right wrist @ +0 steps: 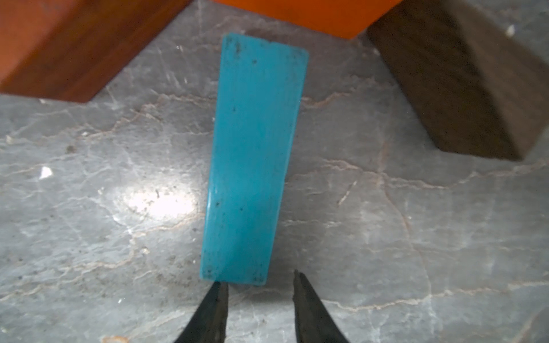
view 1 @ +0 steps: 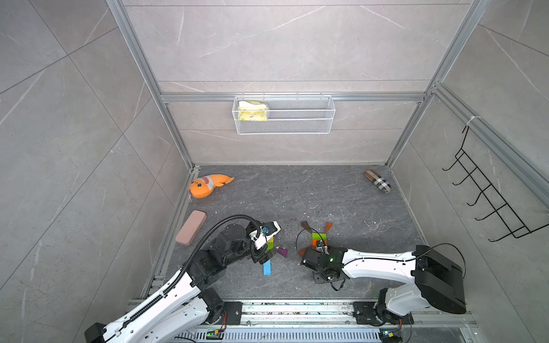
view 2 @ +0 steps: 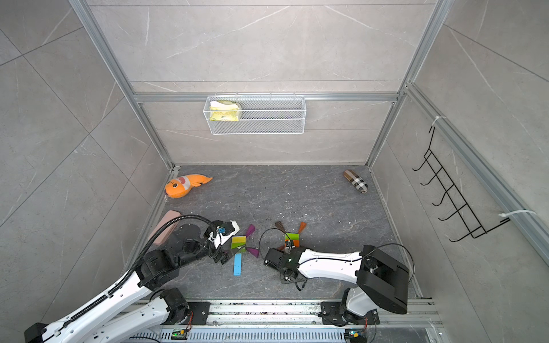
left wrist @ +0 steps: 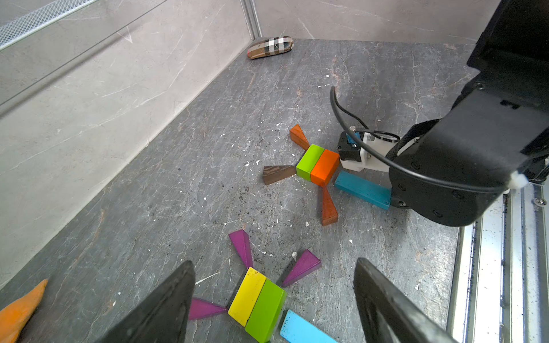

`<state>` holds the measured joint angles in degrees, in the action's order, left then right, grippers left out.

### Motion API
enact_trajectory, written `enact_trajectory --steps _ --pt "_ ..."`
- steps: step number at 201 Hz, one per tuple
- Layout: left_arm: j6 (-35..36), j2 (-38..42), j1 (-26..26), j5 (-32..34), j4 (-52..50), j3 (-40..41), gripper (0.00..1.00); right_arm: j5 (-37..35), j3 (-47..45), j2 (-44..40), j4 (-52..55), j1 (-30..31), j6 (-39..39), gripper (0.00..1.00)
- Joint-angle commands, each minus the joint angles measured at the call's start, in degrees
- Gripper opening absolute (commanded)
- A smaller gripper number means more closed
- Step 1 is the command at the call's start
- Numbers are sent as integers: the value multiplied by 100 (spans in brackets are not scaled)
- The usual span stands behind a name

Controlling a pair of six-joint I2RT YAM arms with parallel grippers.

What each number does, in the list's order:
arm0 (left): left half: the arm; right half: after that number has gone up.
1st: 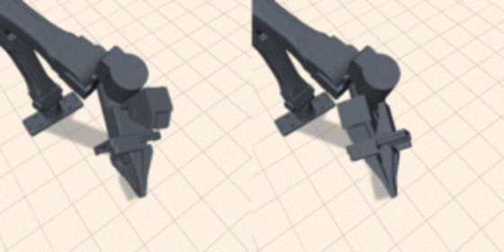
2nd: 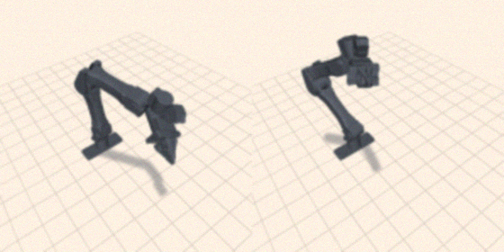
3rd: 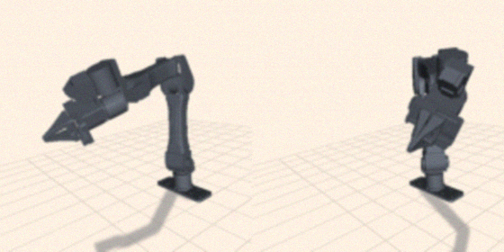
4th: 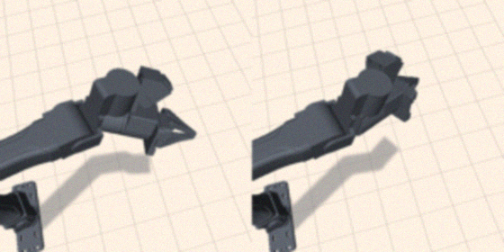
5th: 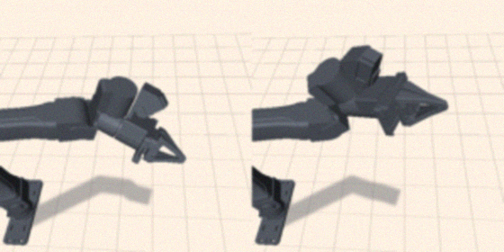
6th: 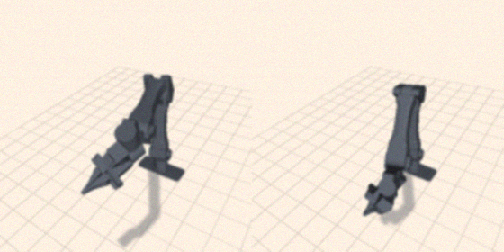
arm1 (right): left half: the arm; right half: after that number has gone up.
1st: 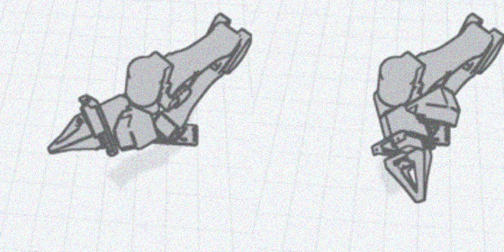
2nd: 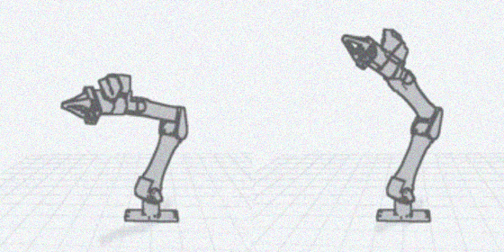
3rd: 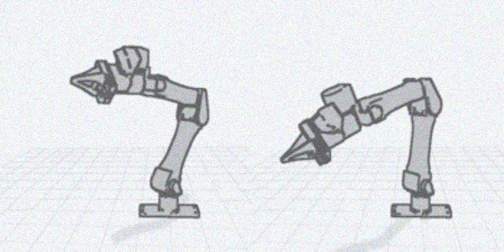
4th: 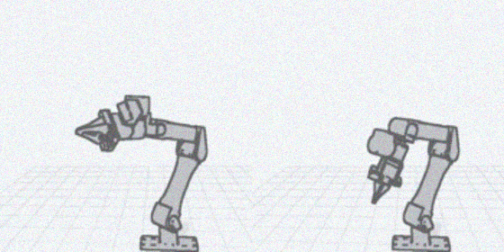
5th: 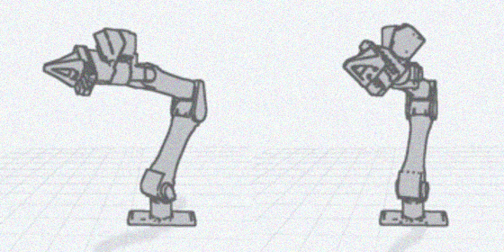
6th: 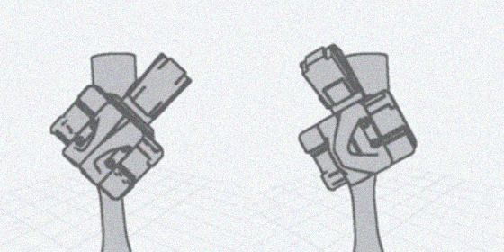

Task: Assemble a small pinwheel with building blocks
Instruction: Assemble the building block at the center of the board.

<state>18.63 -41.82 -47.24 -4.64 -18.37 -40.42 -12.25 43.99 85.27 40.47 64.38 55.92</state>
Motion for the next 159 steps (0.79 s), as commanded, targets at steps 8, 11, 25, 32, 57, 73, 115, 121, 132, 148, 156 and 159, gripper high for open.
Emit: enact_trajectory --steps 8,11,25,32,57,73,115,121,132,148,156,159 --pt "48 -5 5 62 165 96 84 -19 204 -345 366 -31 -77 39" --pt "40 -12 5 76 181 92 84 -37 227 -393 423 -31 -85 39" --pt "3 -57 5 100 211 87 85 -234 345 -695 760 -31 -129 40" --pt "-38 -83 5 85 255 94 85 -355 402 -825 901 -39 -162 41" --pt "-261 -315 4 -368 444 82 81 -433 344 -1247 1056 -427 -449 42" --pt "-363 -560 1 -780 529 -21 76 -253 81 -1531 788 -951 -726 42" --pt "-293 -969 -4 -955 472 -270 75 64 -198 -2315 737 -2951 -1712 40" --pt "-294 -972 -4 -919 437 -272 76 138 -211 -2354 755 -3212 -1839 40" --pt "-299 -955 -4 -901 349 -276 78 318 -261 -2335 721 -3623 -2059 40" --pt "-265 -871 -4 -931 192 -260 81 650 -394 -2103 489 -4108 -2292 37" --pt "-226 -809 -4 -932 130 -228 82 766 -424 -1937 341 -4217 -2375 36" --pt "-208 -786 -4 -930 131 -213 82 807 -434 -1865 280 -4248 -2396 36"
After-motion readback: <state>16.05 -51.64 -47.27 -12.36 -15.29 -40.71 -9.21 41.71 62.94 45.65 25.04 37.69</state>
